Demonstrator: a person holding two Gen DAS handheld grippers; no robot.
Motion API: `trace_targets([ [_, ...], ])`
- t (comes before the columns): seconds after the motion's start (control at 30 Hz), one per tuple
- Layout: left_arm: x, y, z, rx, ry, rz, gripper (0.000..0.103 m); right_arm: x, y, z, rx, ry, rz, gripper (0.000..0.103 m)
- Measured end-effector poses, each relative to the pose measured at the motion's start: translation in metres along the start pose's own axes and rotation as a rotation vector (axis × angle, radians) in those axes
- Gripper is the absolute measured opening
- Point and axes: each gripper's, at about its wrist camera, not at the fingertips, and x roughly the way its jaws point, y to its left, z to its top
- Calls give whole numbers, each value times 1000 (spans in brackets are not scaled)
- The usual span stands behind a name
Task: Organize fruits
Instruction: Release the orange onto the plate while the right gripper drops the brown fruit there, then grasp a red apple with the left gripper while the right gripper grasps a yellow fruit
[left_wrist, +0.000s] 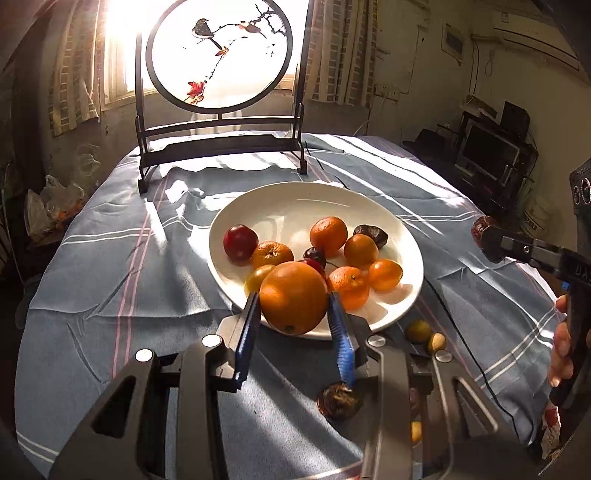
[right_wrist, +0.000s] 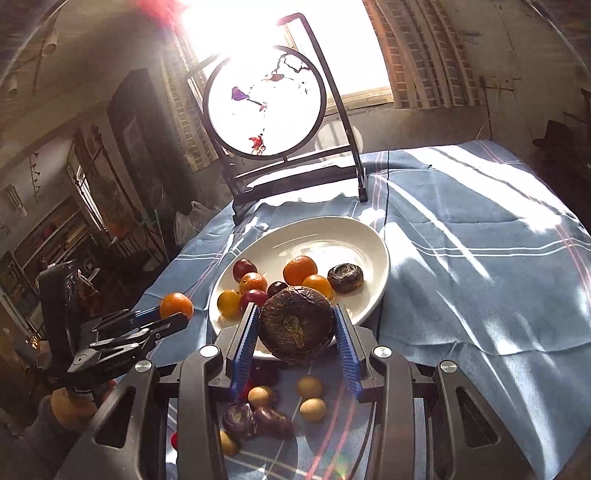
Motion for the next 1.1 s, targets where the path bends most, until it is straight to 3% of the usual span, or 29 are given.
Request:
trace_targets([
  [0.3, 80, -6, 50, -21, 85, 17, 37, 91, -5, 36, 28, 74, -31, 43],
  [0.33, 82, -5, 51, -28, 83, 21, 39, 92, -4, 36, 28, 70, -41, 48],
  [0.37, 79, -3, 52, -38, 73, 21, 46, 87, -2, 36, 26, 53, -49, 60],
  [0.47, 53, 0, 47, -52, 26, -2, 56, 63, 6, 27, -9, 17, -48, 65],
  [0.6, 10, -5, 20, -11, -6, 5, 66, 22, 8, -4, -16, 8, -42, 65],
  [0.87, -55, -41, -82, 150, 45, -13, 67, -49, 8, -93, 2, -19, -43, 67],
  [1.1, -59, -61, -128, 193, 80, -4, 67, -64, 13, -133, 26, 21, -26, 67],
])
